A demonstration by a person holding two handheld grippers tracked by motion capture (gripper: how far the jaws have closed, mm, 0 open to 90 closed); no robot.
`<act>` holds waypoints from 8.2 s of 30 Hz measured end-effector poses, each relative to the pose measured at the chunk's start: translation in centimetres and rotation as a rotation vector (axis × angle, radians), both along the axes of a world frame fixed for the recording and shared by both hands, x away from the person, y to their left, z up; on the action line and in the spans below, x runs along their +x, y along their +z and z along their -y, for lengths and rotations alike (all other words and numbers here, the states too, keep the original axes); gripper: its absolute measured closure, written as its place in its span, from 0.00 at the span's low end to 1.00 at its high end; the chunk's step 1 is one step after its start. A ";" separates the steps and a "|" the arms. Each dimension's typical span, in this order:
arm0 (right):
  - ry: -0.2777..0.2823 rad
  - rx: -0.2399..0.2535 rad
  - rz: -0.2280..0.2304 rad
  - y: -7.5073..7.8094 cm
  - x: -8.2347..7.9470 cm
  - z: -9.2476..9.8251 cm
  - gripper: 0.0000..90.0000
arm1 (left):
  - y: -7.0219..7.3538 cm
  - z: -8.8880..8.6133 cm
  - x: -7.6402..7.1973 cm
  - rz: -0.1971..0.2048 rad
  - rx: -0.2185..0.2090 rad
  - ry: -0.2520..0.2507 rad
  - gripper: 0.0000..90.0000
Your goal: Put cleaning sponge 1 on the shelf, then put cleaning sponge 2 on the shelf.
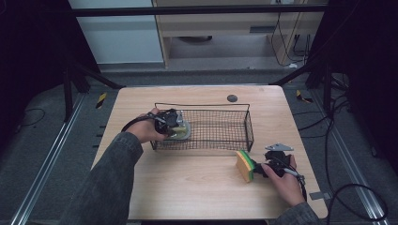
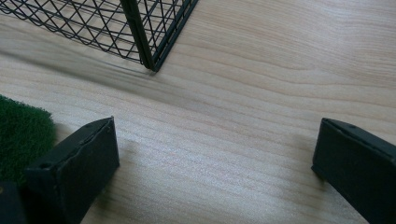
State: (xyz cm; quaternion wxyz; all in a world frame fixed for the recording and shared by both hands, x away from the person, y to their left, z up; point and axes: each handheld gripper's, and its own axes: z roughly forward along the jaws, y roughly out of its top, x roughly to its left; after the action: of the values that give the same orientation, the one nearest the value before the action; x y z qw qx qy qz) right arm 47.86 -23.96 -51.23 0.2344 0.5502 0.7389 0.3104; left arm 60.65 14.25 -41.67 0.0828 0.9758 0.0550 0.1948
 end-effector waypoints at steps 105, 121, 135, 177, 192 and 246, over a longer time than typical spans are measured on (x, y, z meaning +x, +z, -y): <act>0.153 -0.097 -0.158 7.4 -6.6 -0.2 0.19 | -8.3 -12.3 -9.3 -0.062 -0.654 0.668 0.04; 0.265 -0.124 -0.114 14.2 -6.1 -3.7 0.26 | -9.2 -12.2 -9.7 0.010 -0.691 0.659 0.00; 0.343 -0.119 -0.156 15.5 -2.7 -7.6 0.43 | -9.2 -12.2 -9.7 0.010 -0.691 0.659 0.00; 0.323 -0.136 -0.361 10.7 0.0 -6.7 0.72 | -9.2 -12.3 -9.6 0.002 -0.690 0.641 0.00; 0.231 -0.122 -0.257 15.1 0.4 -1.1 0.72 | -9.2 -12.3 -9.6 0.002 -0.690 0.641 0.00; 0.322 -0.203 0.053 22.8 8.6 -6.1 0.72 | -9.2 -12.3 -9.6 0.004 -0.693 0.641 0.00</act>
State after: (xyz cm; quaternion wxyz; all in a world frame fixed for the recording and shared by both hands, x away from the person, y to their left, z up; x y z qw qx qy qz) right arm 56.48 -17.90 -28.43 0.2555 0.3902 0.8384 0.2822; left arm 51.08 26.56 -50.86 0.3396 0.8241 0.4149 0.1825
